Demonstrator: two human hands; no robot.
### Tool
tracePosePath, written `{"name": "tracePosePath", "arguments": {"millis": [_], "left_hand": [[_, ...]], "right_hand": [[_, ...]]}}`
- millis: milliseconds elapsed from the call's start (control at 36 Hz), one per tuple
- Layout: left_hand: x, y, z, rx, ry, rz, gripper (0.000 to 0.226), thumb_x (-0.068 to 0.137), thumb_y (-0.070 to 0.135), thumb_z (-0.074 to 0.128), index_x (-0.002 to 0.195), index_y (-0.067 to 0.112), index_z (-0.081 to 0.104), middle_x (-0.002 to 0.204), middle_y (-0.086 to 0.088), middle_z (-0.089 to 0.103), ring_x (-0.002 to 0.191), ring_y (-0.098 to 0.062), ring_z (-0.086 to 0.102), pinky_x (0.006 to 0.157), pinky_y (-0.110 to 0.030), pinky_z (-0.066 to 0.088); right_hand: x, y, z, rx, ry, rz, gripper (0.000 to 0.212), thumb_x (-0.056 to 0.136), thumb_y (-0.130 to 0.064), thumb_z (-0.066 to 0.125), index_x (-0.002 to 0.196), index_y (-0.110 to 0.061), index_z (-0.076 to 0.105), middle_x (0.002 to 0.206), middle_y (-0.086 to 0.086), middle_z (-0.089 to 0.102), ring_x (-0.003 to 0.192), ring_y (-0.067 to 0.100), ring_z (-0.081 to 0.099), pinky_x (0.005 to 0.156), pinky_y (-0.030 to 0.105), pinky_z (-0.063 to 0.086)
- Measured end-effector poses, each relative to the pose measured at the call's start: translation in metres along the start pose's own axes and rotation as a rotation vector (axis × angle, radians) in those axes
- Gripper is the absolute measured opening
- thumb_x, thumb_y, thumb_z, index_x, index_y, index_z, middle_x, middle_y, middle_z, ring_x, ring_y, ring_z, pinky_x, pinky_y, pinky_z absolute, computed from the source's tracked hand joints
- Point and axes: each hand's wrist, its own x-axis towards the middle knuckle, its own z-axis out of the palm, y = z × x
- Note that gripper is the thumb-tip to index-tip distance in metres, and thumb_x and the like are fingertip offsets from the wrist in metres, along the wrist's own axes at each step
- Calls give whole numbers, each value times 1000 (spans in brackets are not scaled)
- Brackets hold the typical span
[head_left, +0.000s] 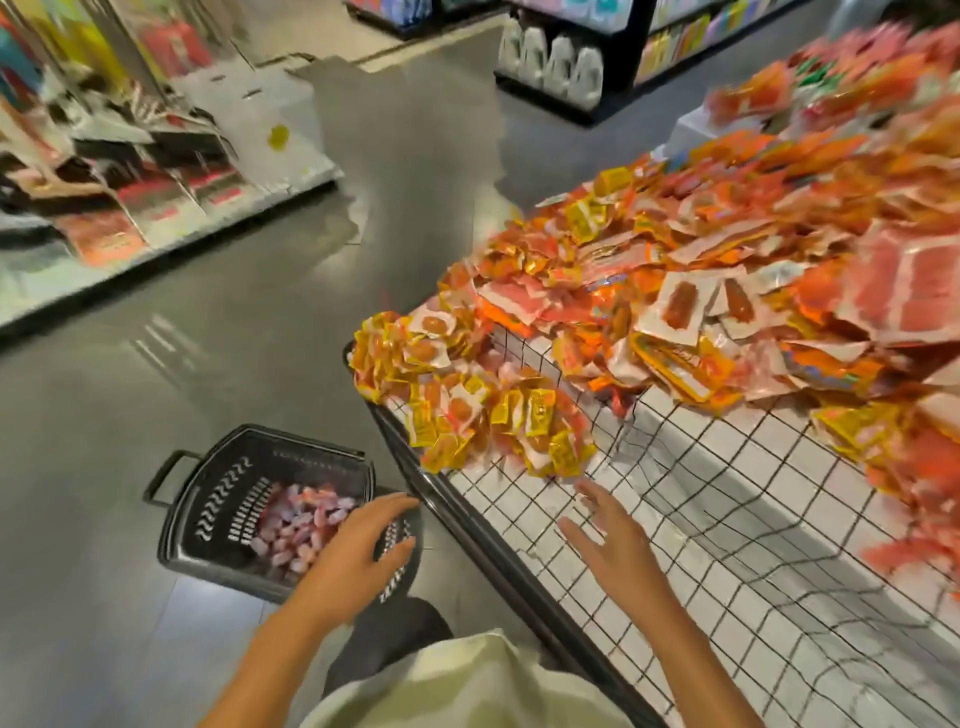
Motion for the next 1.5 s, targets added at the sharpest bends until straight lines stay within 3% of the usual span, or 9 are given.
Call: {"name": "tracePosePath", "arguments": {"millis": [139,361,500,667,889,1056,1250,1389,1500], "left_hand": [[56,-18,-8,0,-47,99,49,97,24,64,143,30,49,152,10,42,143,-9,36,120,-32,29],[135,-37,-35,69,-163,263,54,97,46,52,149,33,42,159,8,32,149,-13,24,122,-35,24],[166,-43,-42,94,-263,398,53,100,34,57,149,36,37,158,18,22,150,-12,16,123,-33,18],[188,-48,-53,104,-357,447,63,99,29,61,152,37,28,158,20,23,144,-8,14,121,-29,19],[200,-55,-63,105,-447,513,67,96,16,64,151,32,29,158,15,23,129,6,19,97,7,16],[211,-56,-63,132,-436,522,67,96,21,66,148,40,29,154,26,24,135,-8,18,111,-9,18],[214,-37,-62,143,-381,442,48,95,27,66,140,34,51,145,17,46,138,-15,33,115,-27,27],[193,10,-57,-168,-120,355,38,94,15,66,110,49,64,112,24,67,108,7,59,91,-12,47],[176,39,-43,-460,-231,146,27,95,21,68,117,35,68,114,16,71,110,0,63,97,-24,52]], "right_hand": [[40,-20,6,193,146,128,51,94,-32,72,137,-43,47,136,-20,53,129,5,49,105,25,36],[87,-41,25,745,215,584,96,86,-35,79,158,-6,23,126,5,58,123,21,55,113,46,43],[112,-54,40,974,296,631,67,72,-40,85,126,-5,65,113,12,76,111,28,70,99,42,54],[126,-73,68,1107,375,605,57,81,-36,81,131,-14,66,129,6,70,128,27,60,118,49,37],[136,-91,86,1099,721,522,36,78,-10,86,105,-26,68,115,10,75,114,31,68,108,53,48],[114,-75,78,1124,743,497,37,81,2,79,116,-5,70,118,22,72,111,40,69,100,58,52],[62,-71,50,992,615,428,24,86,-16,77,109,-19,76,105,7,79,90,19,77,61,16,56],[42,-64,29,926,522,410,22,82,-21,80,103,-28,78,99,6,80,89,24,77,63,25,59],[34,-64,18,999,429,346,50,70,-19,86,118,-16,71,115,15,75,105,36,73,83,42,58]]}}
